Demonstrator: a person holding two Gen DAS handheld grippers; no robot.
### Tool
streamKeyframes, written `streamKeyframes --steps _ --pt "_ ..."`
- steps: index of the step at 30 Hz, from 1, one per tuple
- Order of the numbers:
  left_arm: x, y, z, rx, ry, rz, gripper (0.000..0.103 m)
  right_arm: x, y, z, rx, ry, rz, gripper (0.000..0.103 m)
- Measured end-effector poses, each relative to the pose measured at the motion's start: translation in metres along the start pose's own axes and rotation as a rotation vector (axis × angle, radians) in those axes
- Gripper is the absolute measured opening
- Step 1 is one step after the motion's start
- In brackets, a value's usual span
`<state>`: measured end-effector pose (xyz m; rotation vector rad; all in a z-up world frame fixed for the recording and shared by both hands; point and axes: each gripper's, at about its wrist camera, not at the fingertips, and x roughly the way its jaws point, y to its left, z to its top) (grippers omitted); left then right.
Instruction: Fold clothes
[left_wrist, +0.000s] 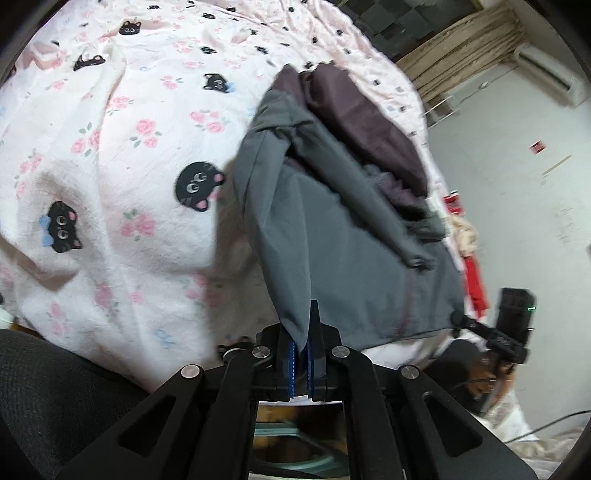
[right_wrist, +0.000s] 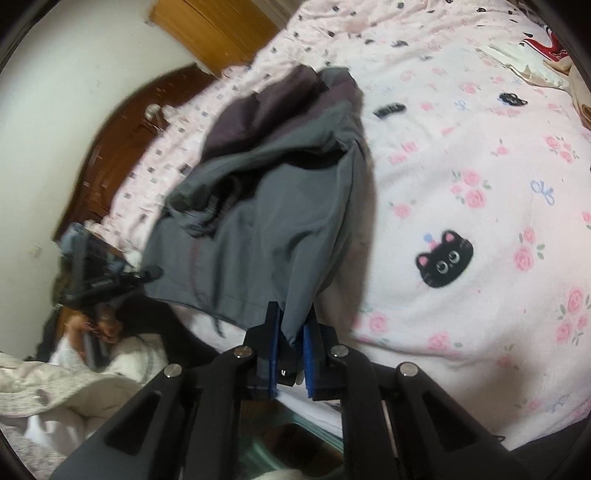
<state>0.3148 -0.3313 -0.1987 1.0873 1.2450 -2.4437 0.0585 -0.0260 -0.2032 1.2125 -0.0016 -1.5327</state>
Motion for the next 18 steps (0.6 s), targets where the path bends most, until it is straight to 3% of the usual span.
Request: streamKeyframes --steps 6,18 --pt "-0.017 0.006 0.009 -0.065 -0.029 -0.083 0.003 -0.021 0.005 0.014 0.014 -0.044 0.101 0.011" --pt "-0.034 -0.015 0.054 -0.038 -0.110 -0.135 0.003 -0.045 0.033 0.069 -0.020 -0.135 0.196 0.010"
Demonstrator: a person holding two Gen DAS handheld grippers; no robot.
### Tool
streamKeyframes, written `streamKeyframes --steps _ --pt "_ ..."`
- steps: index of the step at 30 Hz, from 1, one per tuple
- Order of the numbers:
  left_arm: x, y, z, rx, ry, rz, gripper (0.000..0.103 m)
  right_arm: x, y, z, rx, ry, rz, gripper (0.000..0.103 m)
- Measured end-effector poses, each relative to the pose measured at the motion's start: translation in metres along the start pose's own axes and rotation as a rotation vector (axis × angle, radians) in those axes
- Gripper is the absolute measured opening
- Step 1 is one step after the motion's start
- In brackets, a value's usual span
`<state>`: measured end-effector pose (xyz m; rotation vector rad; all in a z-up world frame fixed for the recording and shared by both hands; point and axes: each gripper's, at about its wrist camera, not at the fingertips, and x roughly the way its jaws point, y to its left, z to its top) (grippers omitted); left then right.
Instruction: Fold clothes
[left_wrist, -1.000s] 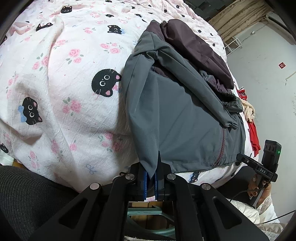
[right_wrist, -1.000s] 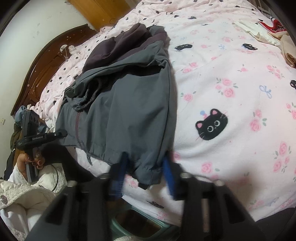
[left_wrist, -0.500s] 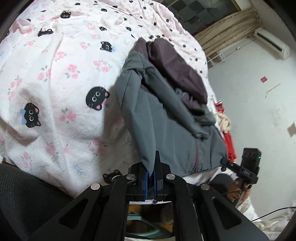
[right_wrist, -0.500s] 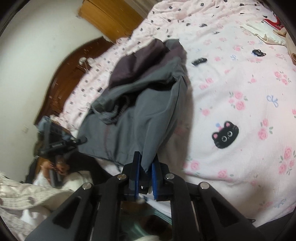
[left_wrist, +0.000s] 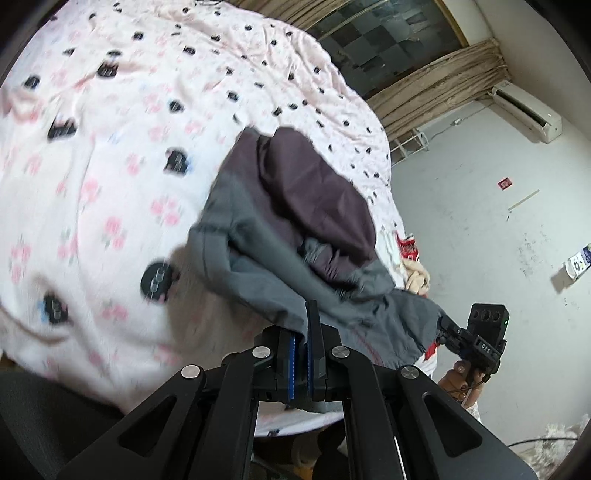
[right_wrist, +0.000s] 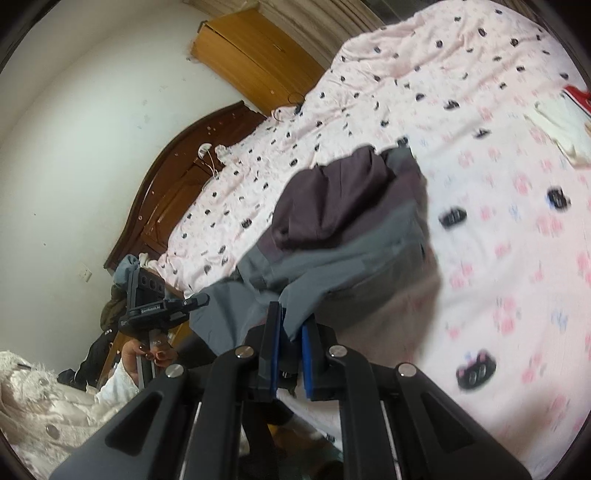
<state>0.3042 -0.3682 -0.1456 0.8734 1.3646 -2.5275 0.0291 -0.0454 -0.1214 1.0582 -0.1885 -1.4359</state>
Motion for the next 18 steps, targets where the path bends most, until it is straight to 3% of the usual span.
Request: streamKeyframes --steps 18 --pt "0.028 -0.008 0.102 -0.012 -0.082 0.060 0.003 0.020 -0.028 0.103 0.133 -0.106 -0.023 0.010"
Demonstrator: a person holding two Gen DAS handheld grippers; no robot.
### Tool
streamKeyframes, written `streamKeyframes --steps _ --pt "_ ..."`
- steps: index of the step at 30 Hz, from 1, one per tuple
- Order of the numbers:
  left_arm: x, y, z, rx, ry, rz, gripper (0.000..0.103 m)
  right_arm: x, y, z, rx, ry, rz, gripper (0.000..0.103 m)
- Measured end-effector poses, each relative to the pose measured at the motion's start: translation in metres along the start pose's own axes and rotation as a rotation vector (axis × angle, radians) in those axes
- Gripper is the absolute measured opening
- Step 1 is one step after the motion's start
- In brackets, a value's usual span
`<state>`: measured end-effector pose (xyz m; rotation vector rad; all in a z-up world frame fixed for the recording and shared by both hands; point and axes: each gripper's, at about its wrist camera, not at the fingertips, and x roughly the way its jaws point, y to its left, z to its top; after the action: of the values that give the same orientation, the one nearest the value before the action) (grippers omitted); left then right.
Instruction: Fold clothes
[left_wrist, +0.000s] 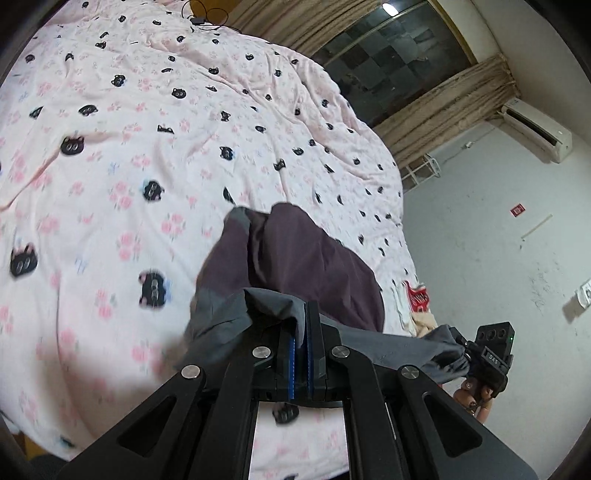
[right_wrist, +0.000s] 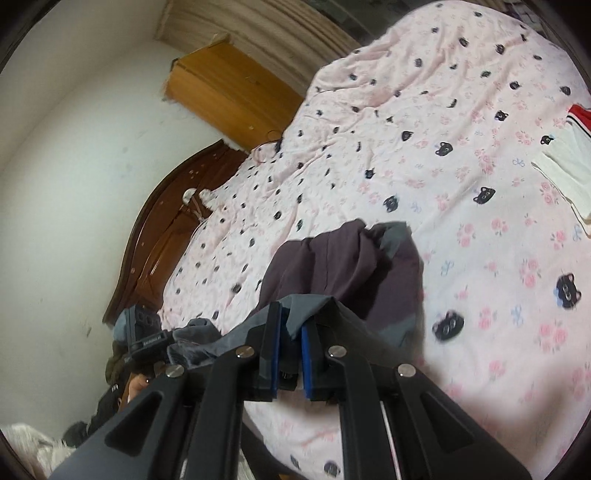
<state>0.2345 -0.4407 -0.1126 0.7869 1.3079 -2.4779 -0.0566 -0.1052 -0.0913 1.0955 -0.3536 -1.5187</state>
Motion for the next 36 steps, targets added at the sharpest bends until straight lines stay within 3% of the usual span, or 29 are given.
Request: streamKeyframes --steps 14,21,25,30,36 --pt "0.073 0.014 0.068 -0.055 0.016 0.106 0.003 0.075 -0.050 0.074 0.146 0.023 -0.145 0.010" --pt "0.109 0.045 0.076 -0.129 0.055 0.151 0.004 0.114 -0.081 0.091 0.199 0.080 -0.264 0.010" --pt "0.120 0.064 0.074 -0.206 0.081 0.138 0.007 0.136 -0.093 0.091 0.188 0.130 -0.330 0.010" --pt "0.114 0.079 0.071 -0.321 0.072 0.059 0.008 0.146 -0.095 0.092 0.169 0.146 -0.355 0.010" --pt "0.095 0.085 0.072 -0.404 0.028 0.018 0.021 0.147 -0.094 0.092 0.152 0.158 -0.366 0.010"
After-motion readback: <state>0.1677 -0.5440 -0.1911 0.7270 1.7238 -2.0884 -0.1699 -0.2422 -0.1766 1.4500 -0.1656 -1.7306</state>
